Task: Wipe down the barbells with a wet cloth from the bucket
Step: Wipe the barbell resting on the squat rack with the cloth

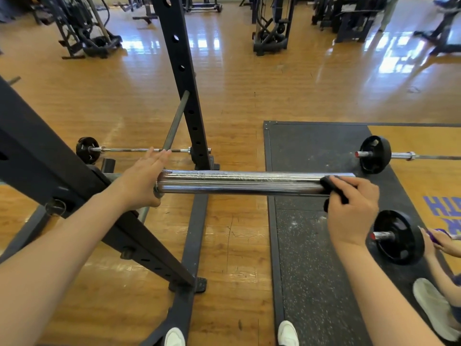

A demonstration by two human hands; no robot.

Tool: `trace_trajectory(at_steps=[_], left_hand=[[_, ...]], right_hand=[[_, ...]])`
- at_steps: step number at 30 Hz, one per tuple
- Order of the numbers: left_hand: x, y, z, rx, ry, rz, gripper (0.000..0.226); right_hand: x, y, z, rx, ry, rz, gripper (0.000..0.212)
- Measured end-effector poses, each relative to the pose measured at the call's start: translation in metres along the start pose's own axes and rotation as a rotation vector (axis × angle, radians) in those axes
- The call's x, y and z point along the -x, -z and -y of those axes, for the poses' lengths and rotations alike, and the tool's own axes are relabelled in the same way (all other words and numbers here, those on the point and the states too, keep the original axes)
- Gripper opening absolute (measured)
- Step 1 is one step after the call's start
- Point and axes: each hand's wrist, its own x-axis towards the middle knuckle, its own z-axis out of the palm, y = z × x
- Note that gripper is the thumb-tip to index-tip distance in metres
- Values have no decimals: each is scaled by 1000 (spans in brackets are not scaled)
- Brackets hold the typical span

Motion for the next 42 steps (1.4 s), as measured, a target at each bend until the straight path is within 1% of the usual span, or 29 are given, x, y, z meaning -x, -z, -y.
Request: trace_trajectory(at_steps=[2, 3, 6, 8, 9, 12, 13, 14, 17, 18, 19, 22, 24, 25, 27, 29, 30, 31, 33, 35, 36, 38, 42], left_hand=[[0, 0, 0, 0, 1, 3, 115], [0, 0, 0, -2, 2, 6, 115], [0, 0, -1, -4, 3, 8, 116], [0, 0, -1, -3, 1, 8, 116], [0, 0, -1, -5, 0, 7, 117], [0, -1, -1, -22, 6, 12, 118], [0, 0, -1, -29, 9, 12, 118], [0, 0, -2, -33, 10, 11, 118], [1, -1, -3, -28, 16, 5, 118], [1, -1, -4, -25, 20, 5, 117], [1, -1, -5, -25, 22, 5, 117], [1, 0, -4, -33, 17, 4, 116], [0, 0, -4, -37, 13, 5, 116], [0, 0, -4, -35, 15, 4, 116], [1, 0, -4, -26, 19, 2, 116], [2, -1, -4, -14, 23, 3, 115], [1, -1, -4, -9, 23, 3, 115], [1, -1, -3, -3, 20, 0, 115], [0, -2, -2, 6, 14, -12, 114], [0, -2, -2, 3, 10, -13, 114], [0, -3, -2, 3, 12, -12, 115], [0, -2, -2, 4, 17, -13, 116], [1, -2, -2, -5, 27, -7, 116]], right_hand=[[-3, -7, 5, 12, -52, -23, 21], [-2, -11, 9, 10, -17, -10, 21], [10, -14, 9, -13, 204, 108, 25], [10, -5, 1, -12, 267, 142, 27], [7, -1, -2, -4, 238, 128, 26], [-4, 2, 0, -8, -4, 32, 23], [-4, -3, 5, -6, -54, 14, 23], [-2, -8, 12, -9, -50, 18, 24], [13, -14, 17, -27, 157, 130, 27], [15, -9, 12, -19, 190, 150, 28], [14, -2, 6, -4, 170, 141, 29], [1, 15, -8, 30, -13, 39, 30], [-1, 10, -5, 31, -59, 16, 28], [1, 2, 1, 26, -45, 19, 28], [12, -10, 13, -5, 53, 64, 27], [16, -10, 11, -11, 172, 125, 27], [13, -5, 6, -2, 187, 133, 27], [10, 1, -1, 15, 159, 118, 27], [0, 12, -8, 36, 24, 51, 25], [-3, 10, -5, 23, -102, -1, 23], [-1, 4, 1, 14, -128, -8, 22], [9, -10, 14, -14, -88, -3, 23], [17, -10, 6, -4, 105, 110, 26]])
